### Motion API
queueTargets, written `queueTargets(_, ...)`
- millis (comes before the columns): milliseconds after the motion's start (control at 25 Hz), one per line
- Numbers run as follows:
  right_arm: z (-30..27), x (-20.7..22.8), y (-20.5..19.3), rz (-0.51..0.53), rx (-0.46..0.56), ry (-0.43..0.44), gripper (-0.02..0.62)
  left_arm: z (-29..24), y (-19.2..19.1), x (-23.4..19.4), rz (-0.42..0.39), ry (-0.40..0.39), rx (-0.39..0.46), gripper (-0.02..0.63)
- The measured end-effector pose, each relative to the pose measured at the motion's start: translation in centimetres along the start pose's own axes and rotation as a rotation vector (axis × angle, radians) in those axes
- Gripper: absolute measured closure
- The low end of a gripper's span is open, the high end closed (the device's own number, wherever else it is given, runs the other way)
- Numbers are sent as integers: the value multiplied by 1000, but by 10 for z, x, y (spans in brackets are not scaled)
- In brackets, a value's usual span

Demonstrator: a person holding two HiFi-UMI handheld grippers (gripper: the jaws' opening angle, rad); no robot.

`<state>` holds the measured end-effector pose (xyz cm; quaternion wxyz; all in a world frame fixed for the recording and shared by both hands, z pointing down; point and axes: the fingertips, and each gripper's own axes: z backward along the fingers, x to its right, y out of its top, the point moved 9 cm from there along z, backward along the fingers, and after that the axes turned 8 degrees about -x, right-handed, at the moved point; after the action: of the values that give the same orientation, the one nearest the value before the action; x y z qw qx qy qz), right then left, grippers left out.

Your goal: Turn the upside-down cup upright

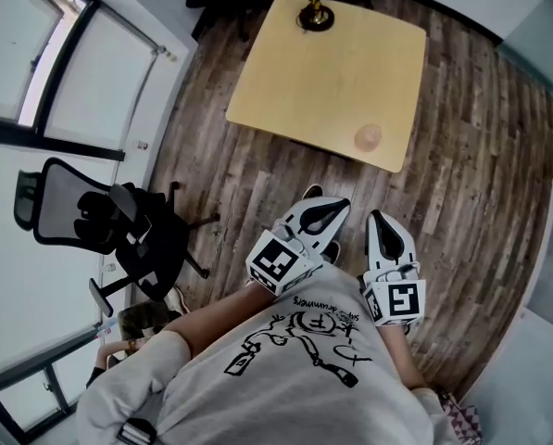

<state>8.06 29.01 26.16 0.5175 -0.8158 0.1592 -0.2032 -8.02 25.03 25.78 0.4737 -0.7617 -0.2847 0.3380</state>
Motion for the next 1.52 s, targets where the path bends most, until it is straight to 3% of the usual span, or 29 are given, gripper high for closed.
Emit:
queueTargets(320,-60,28,37,2,11,-42,571,-35,37,-65,-22,-61,0,597)
queueTargets(840,-133,46,71,-19,0,-127,571,-70,61,-144,-16,-160,-43,597)
queueTargets(1280,-144,58,69,-45,-10,-159,571,-85,55,-156,-6,-187,-87,597)
queueTargets(1520,-141,77,71,-3,-7,-149,571,-98,60,-151,-13,-172,-74,597)
